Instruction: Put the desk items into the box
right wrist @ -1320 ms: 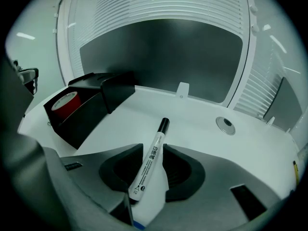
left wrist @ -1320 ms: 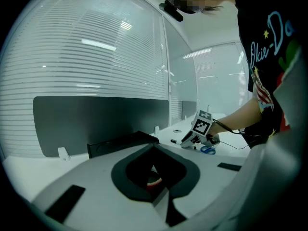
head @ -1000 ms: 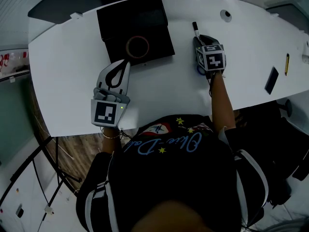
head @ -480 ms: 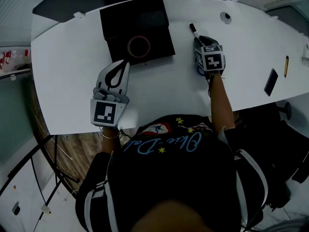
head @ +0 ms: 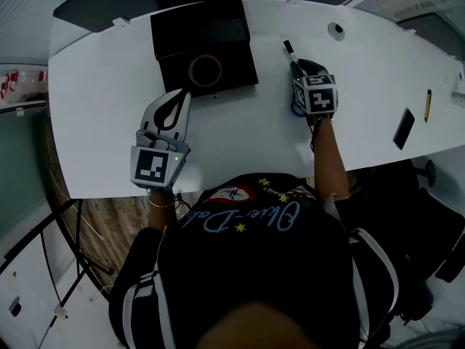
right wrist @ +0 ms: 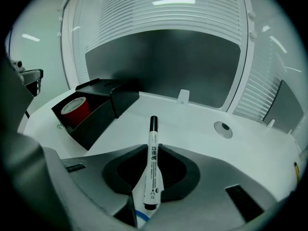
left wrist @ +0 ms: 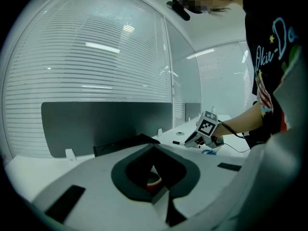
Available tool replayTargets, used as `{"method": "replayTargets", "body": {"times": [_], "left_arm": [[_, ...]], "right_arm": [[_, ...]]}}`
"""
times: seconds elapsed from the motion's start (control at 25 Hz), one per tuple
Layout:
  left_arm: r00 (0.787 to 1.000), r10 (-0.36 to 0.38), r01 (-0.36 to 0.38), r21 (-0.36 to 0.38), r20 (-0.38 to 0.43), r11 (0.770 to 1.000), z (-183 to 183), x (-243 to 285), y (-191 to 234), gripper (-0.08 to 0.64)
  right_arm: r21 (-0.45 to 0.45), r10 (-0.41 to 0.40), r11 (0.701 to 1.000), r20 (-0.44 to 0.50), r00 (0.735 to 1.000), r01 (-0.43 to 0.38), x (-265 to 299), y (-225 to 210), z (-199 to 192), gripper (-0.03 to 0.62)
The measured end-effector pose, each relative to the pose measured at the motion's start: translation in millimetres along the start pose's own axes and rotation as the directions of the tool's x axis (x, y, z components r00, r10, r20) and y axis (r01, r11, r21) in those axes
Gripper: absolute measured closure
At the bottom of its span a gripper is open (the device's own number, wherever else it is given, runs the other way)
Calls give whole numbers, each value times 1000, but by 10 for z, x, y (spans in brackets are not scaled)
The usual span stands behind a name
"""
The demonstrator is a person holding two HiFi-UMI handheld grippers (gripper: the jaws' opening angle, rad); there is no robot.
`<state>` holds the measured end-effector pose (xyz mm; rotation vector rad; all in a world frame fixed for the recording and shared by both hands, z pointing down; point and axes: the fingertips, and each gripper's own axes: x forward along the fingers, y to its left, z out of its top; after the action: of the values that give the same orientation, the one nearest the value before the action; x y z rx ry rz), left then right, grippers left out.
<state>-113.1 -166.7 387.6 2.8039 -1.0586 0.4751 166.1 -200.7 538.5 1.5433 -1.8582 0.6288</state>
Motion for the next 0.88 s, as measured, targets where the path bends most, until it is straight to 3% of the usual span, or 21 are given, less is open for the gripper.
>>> {"method": "replayTargets", "body": {"times": [0.36, 0.88], "left_arm": [[1000, 3, -3, -1, 7, 1000, 143, -12, -271, 560], [999, 42, -43, 51, 18, 998, 260, -184, -461, 560]], "right_arm": [[38, 36, 998, 119, 992, -41, -278, 8, 194, 523], [44, 26, 998, 239, 971, -38, -753, -91, 325, 523]]}}
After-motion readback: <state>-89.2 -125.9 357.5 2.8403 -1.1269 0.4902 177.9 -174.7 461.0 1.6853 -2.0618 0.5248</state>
